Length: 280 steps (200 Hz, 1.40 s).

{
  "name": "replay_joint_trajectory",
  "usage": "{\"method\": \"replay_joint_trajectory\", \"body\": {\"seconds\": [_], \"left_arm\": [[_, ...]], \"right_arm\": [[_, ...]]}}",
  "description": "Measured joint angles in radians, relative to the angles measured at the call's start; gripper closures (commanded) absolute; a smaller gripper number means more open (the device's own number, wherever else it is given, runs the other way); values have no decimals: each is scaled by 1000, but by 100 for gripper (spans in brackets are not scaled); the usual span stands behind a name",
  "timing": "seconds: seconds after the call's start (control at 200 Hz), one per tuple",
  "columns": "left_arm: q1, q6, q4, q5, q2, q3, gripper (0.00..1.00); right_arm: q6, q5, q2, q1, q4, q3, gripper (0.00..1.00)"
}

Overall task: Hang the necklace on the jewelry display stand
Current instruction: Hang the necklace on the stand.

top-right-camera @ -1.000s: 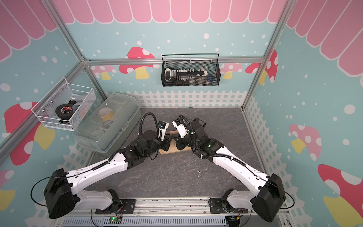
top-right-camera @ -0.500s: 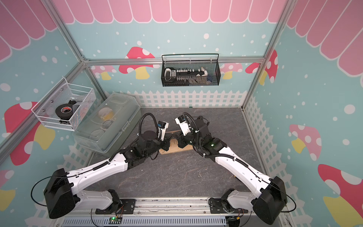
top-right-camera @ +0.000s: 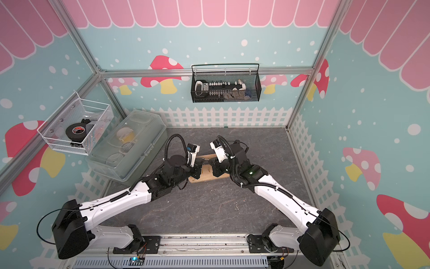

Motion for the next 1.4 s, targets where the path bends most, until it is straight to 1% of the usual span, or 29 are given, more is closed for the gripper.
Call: {"method": "replay_joint_trajectory", "body": {"seconds": [0.31, 0.55, 0.765, 1.266, 1.341, 1.401], "left_arm": [[-7, 13, -79, 0, 97, 89, 100], [-7, 19, -122, -25, 129, 102, 100], [-7, 29, -142, -57, 140, 124, 100], [-7, 31, -190, -90, 210, 192, 100], [-7, 31, -196, -98, 216, 199, 98], [-7, 31, -204, -103, 217, 199, 100]], "right_arm": [[-28, 74, 29, 0, -1, -1, 99], [-45, 117, 63, -3, -2, -13, 99], [-46, 124, 89, -16, 3, -19, 99], [-48, 121, 135, -28, 20, -22, 99], [-48, 121, 136, -32, 22, -27, 99], [-47, 121, 136, -33, 26, -32, 99]]}}
